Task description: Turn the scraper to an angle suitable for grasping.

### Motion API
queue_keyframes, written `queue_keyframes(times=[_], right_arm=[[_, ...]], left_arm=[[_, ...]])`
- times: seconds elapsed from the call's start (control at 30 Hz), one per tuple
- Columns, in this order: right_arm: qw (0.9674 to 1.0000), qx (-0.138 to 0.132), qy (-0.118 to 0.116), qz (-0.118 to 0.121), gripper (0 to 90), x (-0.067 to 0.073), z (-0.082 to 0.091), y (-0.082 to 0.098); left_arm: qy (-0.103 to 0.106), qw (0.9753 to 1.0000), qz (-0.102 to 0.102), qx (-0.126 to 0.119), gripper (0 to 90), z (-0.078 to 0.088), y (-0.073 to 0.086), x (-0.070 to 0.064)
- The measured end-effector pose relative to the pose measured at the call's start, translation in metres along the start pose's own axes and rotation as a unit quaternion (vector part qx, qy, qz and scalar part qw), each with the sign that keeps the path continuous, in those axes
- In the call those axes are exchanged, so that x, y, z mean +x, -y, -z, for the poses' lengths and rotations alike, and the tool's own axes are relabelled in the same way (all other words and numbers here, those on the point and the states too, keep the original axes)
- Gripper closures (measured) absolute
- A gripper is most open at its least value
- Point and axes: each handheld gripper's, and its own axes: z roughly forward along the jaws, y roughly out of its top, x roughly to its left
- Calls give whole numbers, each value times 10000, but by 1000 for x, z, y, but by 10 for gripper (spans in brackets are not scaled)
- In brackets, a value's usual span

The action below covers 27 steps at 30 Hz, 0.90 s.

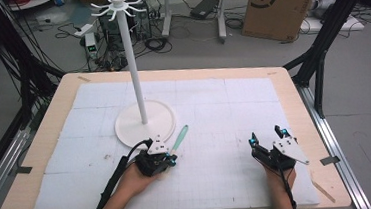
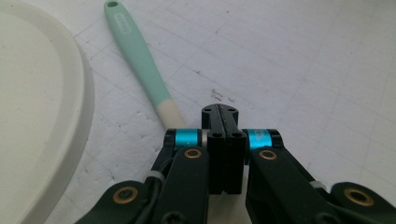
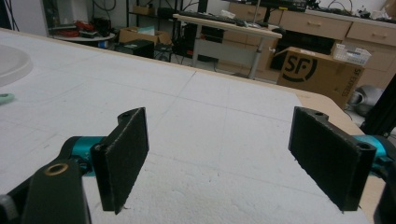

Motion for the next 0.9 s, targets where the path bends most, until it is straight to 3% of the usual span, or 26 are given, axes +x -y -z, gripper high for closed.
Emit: queue_keyframes(times=[0.17,0.37,0.53,0.63,0.73,0.83,0.9], right_arm=[[10000,-1,-3,-1,190,0,0,0],[10000,5,-9,-7,191,0,0,0],[10000,8,-2,-2,190,0,0,0],[10000,10,-5,13,191,0,0,0],[10000,15,-3,9,191,1,0,0],[10000,13,-6,11,191,1,0,0],[10000,27,-4,21,191,1,0,0]], left_arm=[[-171,9998,8,40,900,2,0,2],[-88,10000,35,-3,900,6,2,5],[-230,9986,350,-335,900,11,1,13],[-407,9956,630,-554,900,10,-1,18],[-457,9912,1003,-733,900,4,0,28],[-445,9908,1065,-710,900,2,0,31],[-523,9909,982,-752,900,1,-2,30]])
